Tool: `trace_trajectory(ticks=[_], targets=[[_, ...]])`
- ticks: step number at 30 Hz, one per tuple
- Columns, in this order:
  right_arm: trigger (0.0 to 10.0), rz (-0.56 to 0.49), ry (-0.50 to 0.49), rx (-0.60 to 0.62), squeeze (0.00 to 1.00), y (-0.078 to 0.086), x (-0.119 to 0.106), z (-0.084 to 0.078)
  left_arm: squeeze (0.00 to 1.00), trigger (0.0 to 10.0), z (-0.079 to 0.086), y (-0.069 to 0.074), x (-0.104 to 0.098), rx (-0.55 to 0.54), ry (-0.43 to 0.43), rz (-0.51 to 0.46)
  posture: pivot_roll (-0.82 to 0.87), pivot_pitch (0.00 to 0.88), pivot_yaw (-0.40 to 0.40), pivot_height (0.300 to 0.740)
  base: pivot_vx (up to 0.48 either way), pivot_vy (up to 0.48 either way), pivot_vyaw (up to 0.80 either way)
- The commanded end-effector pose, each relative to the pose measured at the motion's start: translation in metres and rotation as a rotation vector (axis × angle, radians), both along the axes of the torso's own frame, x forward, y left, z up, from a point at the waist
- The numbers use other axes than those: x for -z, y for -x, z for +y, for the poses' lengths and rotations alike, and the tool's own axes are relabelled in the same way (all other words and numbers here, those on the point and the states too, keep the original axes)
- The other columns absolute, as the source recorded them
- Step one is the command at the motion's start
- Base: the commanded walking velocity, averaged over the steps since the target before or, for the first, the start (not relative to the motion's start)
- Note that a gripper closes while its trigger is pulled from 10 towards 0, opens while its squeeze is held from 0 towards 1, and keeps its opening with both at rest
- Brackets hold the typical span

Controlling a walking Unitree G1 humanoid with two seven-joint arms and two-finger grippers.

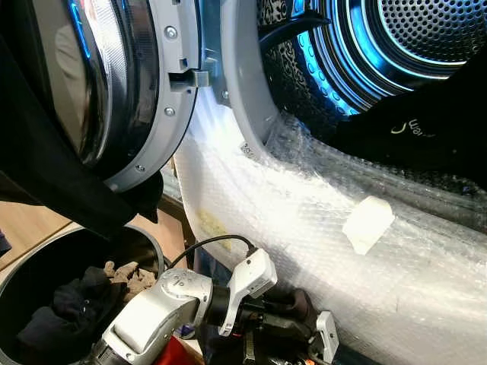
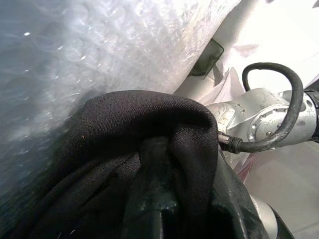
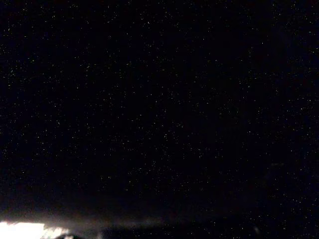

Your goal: Clothes washing

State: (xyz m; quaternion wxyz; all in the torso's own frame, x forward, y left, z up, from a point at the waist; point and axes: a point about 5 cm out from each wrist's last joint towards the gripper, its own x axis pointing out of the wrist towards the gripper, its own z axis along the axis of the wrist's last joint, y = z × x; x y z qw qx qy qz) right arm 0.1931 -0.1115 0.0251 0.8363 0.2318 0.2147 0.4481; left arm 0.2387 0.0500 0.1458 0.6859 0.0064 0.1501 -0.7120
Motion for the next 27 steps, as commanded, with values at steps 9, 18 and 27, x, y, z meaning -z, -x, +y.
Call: trace_trajectory(ticks=[9, 18, 27], targets=[[0.0, -0.051, -0.031, -0.027, 0.00, -0.0039, -0.0138, 0.0010, 0.00, 0.0, -0.0032, 0.0052, -0.0086, 0.042, 0.024, -0.014, 0.08, 0.088, -0.033, 0.740, 0.000, 0.000, 0.00], [0.0, -0.049, -0.032, -0.028, 0.00, -0.0037, -0.0142, 0.0008, 0.00, 0.0, -0.0031, 0.0054, -0.0088, 0.042, 0.024, -0.012, 0.08, 0.088, -0.033, 0.740, 0.000, 0.000, 0.00], [0.0, -0.049, -0.032, -0.029, 0.00, -0.0036, -0.0143, 0.0008, 0.00, 0.0, -0.0030, 0.0055, -0.0089, 0.042, 0.023, -0.012, 0.08, 0.088, -0.033, 0.740, 0.000, 0.000, 0.00]])
